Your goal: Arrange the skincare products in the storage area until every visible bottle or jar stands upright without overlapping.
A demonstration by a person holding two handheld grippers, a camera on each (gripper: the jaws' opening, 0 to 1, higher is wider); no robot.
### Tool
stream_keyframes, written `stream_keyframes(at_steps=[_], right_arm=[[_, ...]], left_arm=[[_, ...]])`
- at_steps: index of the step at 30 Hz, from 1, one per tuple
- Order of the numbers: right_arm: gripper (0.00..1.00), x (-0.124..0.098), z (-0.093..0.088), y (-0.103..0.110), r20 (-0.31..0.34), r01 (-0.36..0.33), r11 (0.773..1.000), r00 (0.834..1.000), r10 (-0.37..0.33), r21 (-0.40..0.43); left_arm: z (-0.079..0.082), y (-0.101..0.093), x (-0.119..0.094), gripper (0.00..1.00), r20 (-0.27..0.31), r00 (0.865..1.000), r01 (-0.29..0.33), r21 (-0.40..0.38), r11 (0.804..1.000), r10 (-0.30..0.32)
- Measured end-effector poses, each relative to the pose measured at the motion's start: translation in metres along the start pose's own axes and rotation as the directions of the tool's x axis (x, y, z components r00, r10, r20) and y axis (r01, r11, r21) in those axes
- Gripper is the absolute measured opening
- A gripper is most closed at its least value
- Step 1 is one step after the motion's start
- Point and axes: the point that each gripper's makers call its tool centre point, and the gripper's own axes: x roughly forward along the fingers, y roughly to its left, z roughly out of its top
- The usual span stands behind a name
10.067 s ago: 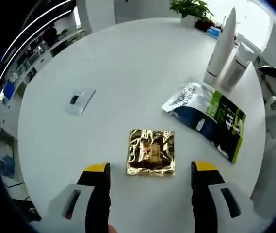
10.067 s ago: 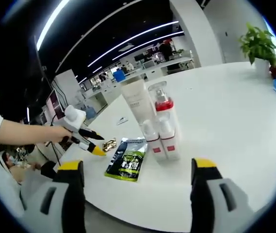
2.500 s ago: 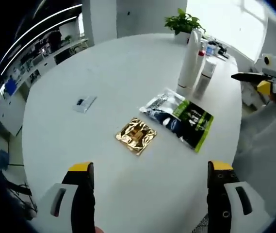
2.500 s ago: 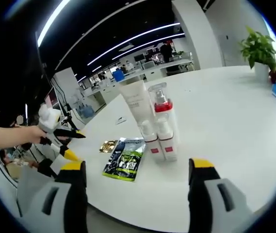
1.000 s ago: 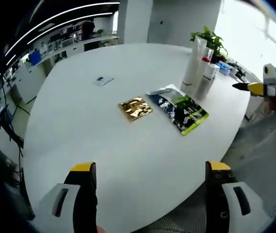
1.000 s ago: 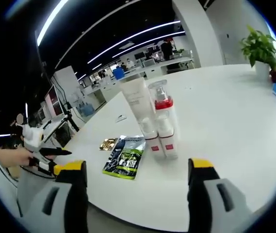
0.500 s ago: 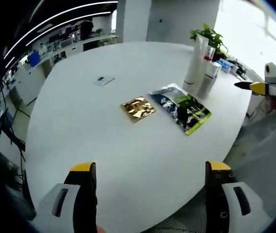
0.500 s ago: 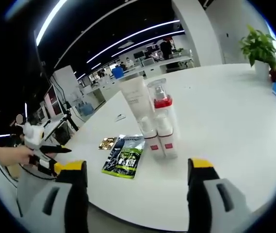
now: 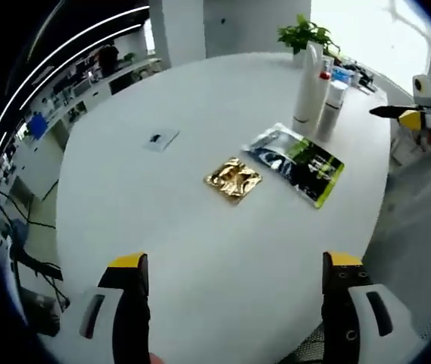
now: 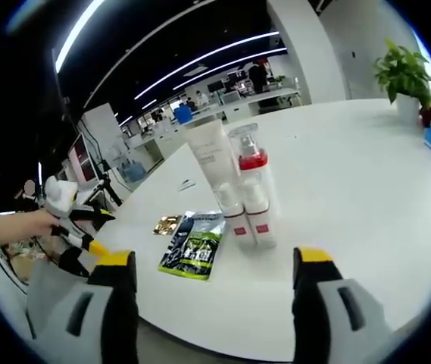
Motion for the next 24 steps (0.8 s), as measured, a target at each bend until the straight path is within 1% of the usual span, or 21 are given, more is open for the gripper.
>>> stream_keyframes(at_steps=[4,10,15,19,24], right_arm=[[0.85,0.0,0.0,0.0,0.002,0.001,1.0,1.0,-0.001,0.002],[0.85,-0.001,0.0,-0.001,0.004,0.005,1.0,1.0,-0.005,0.003],[0.85,0.0,0.0,-0.002,0.004,0.005,1.0,1.0,-0.005,0.005],[0.85,0.0,0.0,-0.004,0.003,0.007,1.0,1.0,-0.007,0.007],[0.85,0.0,-0.001,-0.005,0.001,0.01,1.0,1.0,-0.01,0.009]], left_arm=[[0.007,0.006,0.002,0.93,-0.016,1.0,0.012,0.055,0.998,-0.011],[0.019,0.011,0.002,0.94,-0.027,0.999,0.025,0.112,0.993,-0.022],[0.029,0.018,0.006,0.94,-0.049,0.999,0.034,0.186,0.982,-0.025],[0.041,0.022,0.01,0.94,-0.05,0.998,0.044,0.225,0.973,-0.033],[0.051,0.03,0.014,0.93,-0.059,0.998,0.047,0.271,0.962,-0.032]])
